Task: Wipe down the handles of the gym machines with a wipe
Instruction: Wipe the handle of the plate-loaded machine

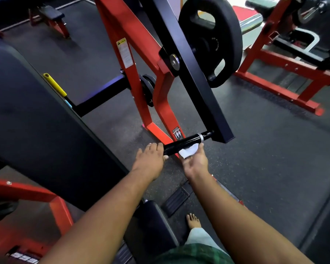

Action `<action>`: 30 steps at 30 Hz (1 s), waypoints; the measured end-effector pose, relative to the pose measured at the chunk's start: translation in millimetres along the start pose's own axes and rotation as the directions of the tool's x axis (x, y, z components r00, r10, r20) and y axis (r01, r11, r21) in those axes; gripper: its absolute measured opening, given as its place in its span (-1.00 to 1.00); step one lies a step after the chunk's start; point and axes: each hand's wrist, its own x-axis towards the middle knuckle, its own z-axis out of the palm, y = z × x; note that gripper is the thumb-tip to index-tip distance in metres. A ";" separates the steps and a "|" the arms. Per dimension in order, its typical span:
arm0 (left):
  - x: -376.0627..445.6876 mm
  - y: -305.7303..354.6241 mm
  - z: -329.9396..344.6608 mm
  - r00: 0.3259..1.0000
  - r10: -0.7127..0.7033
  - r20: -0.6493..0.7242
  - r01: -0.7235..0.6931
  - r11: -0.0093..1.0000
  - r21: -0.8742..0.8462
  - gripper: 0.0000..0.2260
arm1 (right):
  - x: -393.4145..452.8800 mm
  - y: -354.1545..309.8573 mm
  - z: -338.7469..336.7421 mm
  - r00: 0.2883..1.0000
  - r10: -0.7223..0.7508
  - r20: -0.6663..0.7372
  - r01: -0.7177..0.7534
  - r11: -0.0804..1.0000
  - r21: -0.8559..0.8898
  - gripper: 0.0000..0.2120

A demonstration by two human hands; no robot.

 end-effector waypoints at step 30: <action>-2.1 -0.5 5.6 0.998 -0.037 -0.048 0.037 0.999 -0.018 -0.57 | 29.8 14.2 18.8 0.998 0.045 0.047 -0.045 0.999 -0.002 -0.27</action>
